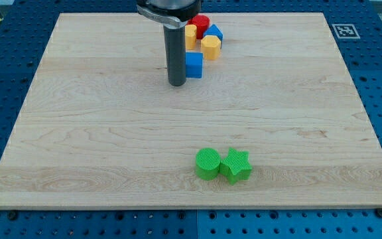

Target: Push the blue cube between the yellow blocks

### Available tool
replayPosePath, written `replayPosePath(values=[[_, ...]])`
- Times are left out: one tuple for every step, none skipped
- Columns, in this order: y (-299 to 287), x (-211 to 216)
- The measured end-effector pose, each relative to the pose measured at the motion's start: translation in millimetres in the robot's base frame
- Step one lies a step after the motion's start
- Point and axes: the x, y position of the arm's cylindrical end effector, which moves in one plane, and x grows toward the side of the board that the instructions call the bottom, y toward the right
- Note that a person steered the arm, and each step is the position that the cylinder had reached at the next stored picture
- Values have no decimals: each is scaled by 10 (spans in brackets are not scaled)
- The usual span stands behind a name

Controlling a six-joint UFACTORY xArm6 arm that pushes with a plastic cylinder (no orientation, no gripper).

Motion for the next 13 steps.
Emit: replayPosePath(values=[[25,-4],[163,-4],[274,-21],[275,-36],[275,-191],[275,-315],[275,-394],[275,-483],[275,-618],[275,-752],[275,-844],[275,-714],[411,-270]])
